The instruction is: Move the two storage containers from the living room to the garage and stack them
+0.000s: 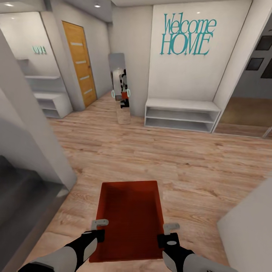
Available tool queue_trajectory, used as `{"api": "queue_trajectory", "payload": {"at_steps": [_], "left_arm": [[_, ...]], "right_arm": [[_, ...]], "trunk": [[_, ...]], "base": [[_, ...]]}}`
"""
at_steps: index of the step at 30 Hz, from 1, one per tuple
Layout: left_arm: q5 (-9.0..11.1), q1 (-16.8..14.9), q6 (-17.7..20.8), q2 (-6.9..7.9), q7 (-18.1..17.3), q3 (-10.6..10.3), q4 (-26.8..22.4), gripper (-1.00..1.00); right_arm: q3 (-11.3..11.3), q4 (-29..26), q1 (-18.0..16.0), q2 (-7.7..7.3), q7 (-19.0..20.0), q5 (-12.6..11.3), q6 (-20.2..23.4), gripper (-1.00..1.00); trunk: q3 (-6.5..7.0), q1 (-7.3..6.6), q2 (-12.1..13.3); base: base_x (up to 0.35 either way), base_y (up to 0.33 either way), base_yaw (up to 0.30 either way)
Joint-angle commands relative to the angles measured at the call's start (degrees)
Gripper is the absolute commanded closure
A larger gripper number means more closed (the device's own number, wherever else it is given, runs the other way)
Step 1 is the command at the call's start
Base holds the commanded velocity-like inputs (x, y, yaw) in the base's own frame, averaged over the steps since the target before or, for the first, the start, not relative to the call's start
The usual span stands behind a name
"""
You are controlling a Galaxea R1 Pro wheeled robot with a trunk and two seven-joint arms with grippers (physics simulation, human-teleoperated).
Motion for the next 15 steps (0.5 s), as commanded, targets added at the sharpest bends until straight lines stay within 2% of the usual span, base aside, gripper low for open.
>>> {"api": "queue_trajectory", "payload": {"at_steps": [1, 15], "left_arm": [[2.1, 0.0, 0.5, 0.71, 0.7, 4.1, -0.1, 1.00], [2.1, 0.0, 0.4, 0.70, 0.7, 4.1, -0.1, 1.00]], "right_arm": [[-0.5, -0.1, 0.0, 0.00, -0.8, 0.4, -1.3, 1.00], [-0.5, -0.1, -0.1, -0.06, -0.8, 0.4, -1.3, 1.00]], "trunk": [[-0.08, 0.05, -0.1], [-0.08, 0.05, -0.1]], "base": [[0.323, 0.000, 0.000], [0.323, 0.000, 0.000]]}}
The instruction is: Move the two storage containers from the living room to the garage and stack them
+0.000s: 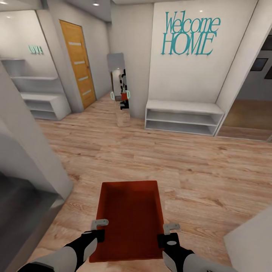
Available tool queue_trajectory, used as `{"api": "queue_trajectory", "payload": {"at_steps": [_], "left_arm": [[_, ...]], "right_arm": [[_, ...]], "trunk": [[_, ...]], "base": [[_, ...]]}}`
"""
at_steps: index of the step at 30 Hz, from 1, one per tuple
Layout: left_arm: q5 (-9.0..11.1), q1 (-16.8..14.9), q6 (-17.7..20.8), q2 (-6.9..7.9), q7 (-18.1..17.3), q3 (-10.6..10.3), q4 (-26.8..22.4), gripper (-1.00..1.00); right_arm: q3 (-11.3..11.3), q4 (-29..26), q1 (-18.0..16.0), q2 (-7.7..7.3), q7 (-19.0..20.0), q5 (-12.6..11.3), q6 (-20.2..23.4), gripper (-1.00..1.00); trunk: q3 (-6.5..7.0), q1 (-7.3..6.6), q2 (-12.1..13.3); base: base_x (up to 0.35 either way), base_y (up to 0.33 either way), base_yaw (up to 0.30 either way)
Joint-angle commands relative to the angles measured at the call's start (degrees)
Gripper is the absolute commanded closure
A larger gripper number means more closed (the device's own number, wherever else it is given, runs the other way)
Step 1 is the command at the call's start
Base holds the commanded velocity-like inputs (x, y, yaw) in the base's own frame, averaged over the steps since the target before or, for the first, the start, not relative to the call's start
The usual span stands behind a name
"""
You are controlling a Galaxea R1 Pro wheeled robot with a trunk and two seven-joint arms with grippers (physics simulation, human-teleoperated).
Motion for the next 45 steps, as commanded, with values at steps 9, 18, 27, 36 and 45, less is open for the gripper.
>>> {"api": "queue_trajectory", "payload": {"at_steps": [9, 18, 27, 36, 45], "left_arm": [[2.1, 0.0, 0.5, 0.71, 0.7, 4.1, 0.0, 1.00], [2.1, 0.0, 0.5, 0.68, 0.7, 4.1, 0.0, 1.00], [2.1, 0.0, 0.5, 0.70, 0.7, 4.1, -0.1, 1.00], [2.1, 0.0, 0.5, 0.67, 0.7, 4.1, 0.0, 1.00], [2.1, 0.0, 0.5, 0.68, 0.7, 4.1, 0.0, 1.00]], "right_arm": [[-0.6, -0.1, 0.0, -0.06, -0.8, 0.4, -1.2, 1.00], [-0.6, -0.1, 0.0, -0.06, -0.8, 0.4, -1.2, 1.00], [-0.6, -0.1, 0.0, -0.06, -0.8, 0.4, -1.2, 1.00], [-0.6, -0.1, 0.0, -0.06, -0.8, 0.4, -1.2, 1.00], [-0.6, -0.1, 0.0, -0.06, -0.8, 0.4, -1.2, 1.00]], "trunk": [[-0.08, 0.05, -0.1], [-0.08, 0.05, -0.1], [-0.08, 0.05, -0.1], [-0.08, 0.05, -0.1], [-0.08, 0.05, -0.1]], "base": [[0.323, 0.000, 0.000], [0.323, 0.000, 0.000], [0.323, 0.000, 0.000], [0.323, 0.000, 0.000], [0.323, 0.000, 0.000]]}}
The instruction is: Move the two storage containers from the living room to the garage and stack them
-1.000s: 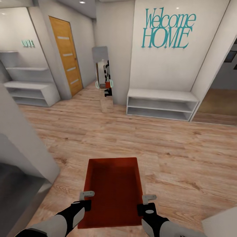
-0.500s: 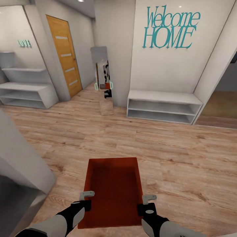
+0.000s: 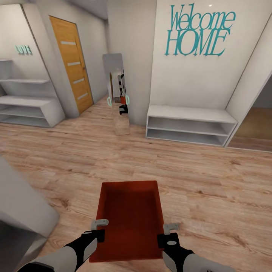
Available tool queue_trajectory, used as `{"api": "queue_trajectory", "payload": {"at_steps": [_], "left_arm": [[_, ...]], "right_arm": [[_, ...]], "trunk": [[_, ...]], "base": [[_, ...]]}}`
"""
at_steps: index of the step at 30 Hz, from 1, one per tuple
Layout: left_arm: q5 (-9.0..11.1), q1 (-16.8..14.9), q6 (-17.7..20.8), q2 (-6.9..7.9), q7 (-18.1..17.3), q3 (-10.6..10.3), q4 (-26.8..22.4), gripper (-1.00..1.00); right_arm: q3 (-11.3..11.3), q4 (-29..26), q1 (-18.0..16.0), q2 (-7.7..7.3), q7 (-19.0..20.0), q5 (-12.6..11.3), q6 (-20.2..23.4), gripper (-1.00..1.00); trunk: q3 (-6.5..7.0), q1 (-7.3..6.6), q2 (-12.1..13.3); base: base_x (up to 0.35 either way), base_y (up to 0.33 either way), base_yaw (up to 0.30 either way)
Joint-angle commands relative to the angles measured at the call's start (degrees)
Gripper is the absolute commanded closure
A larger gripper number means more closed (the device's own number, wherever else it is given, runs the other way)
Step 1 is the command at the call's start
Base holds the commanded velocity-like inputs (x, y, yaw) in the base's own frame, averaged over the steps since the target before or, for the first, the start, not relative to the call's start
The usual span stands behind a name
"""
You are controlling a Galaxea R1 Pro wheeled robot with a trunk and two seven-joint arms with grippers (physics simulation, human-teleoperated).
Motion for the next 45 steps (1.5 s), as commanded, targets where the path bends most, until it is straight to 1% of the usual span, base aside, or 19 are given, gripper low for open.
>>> {"api": "queue_trajectory", "payload": {"at_steps": [1, 24, 35, 45], "left_arm": [[2.1, 0.0, 0.5, 0.69, 0.7, 4.1, 0.0, 1.00], [2.1, 0.0, 0.4, 0.68, 0.7, 4.1, 0.0, 1.00], [2.1, 0.0, 0.4, 0.67, 0.7, 4.1, -0.1, 1.00], [2.1, 0.0, 0.4, 0.66, 0.7, 4.1, -0.1, 1.00]], "right_arm": [[-0.6, -0.1, 0.0, -0.06, -0.8, 0.4, -1.2, 1.00], [-0.6, -0.1, 0.0, -0.06, -0.8, 0.4, -1.2, 1.00], [-0.6, -0.1, 0.0, -0.06, -0.9, 0.4, -1.3, 1.00], [-0.6, -0.1, 0.0, -0.06, -0.8, 0.4, -1.3, 1.00]], "trunk": [[-0.08, 0.05, -0.1], [-0.08, 0.05, -0.1], [-0.08, 0.05, -0.1], [-0.08, 0.05, -0.1]], "base": [[0.323, 0.000, 0.000], [0.323, 0.000, 0.000], [0.323, 0.000, 0.217], [0.323, 0.000, 0.026]]}}
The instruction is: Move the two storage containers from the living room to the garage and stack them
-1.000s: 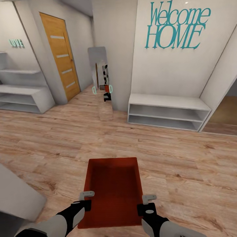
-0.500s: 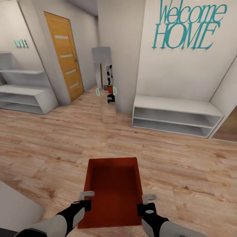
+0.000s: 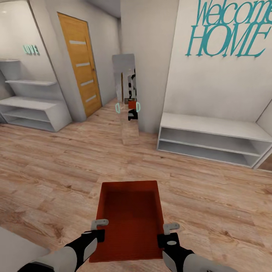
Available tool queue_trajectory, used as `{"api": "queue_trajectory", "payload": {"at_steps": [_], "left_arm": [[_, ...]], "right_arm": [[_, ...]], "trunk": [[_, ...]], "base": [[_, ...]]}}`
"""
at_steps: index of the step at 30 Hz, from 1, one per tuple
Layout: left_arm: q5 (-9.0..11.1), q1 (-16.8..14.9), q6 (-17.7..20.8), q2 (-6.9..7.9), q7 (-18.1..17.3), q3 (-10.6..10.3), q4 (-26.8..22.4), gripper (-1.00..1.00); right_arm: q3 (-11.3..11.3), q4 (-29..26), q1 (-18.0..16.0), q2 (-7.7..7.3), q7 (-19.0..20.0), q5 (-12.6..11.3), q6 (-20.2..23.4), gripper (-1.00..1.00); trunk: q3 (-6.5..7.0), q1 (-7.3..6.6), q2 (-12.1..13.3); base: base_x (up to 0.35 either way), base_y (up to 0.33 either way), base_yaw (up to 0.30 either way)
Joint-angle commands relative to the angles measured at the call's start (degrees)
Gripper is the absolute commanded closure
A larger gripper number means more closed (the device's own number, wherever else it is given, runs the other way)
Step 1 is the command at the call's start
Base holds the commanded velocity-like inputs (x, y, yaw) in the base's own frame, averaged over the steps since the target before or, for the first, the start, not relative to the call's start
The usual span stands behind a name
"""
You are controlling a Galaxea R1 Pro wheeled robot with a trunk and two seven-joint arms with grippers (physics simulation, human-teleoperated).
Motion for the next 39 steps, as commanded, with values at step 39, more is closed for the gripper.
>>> {"api": "queue_trajectory", "payload": {"at_steps": [39], "left_arm": [[2.1, 0.0, 0.5, 0.68, 0.7, 4.1, 0.0, 1.00]], "right_arm": [[-0.6, -0.1, 0.0, -0.06, -0.8, 0.4, -1.3, 1.00]], "trunk": [[-0.08, 0.05, -0.1]], "base": [[0.323, 0.000, 0.099]]}}
